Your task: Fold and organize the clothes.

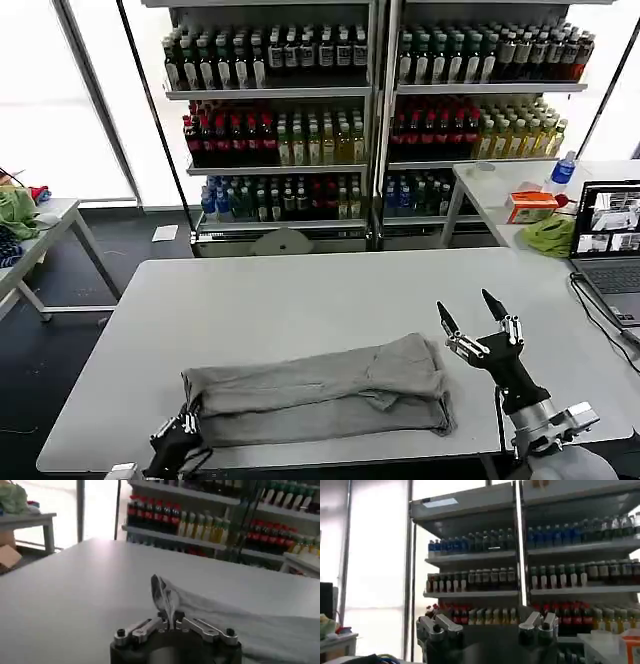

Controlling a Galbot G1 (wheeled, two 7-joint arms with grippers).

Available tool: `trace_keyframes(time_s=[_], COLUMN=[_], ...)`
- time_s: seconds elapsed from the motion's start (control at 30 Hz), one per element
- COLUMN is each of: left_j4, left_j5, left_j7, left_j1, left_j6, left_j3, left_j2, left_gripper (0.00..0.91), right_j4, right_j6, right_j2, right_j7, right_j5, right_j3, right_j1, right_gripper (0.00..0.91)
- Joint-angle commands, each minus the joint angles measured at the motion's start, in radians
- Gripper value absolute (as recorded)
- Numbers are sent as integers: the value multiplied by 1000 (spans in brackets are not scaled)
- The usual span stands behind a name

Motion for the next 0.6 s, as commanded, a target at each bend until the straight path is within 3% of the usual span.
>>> trace_keyframes(time_s=[0.03, 0.33, 0.5, 0.6], left_j4=[-7, 83, 27, -89], left_j5=[-17, -58, -61, -101], left_j7=[65, 135, 138, 120], left_j1=[-27, -30, -43, 1], left_j6=[-18, 5, 35, 63], left_j3=[-296, -514, -502, -402], left_j2=[86, 168, 209, 238], left_gripper=[0, 0, 0, 0], right_j4=[-7, -21, -16, -12], right_j6=[1, 3, -1, -1], right_j2=[0, -4, -6, -4], right_j7=[1, 1, 2, 1], right_j5=[7, 7, 6, 7], right_j3=[-2, -17, -22, -22], right_j1=[7, 20, 23, 19], right_gripper=[907, 907, 907, 907])
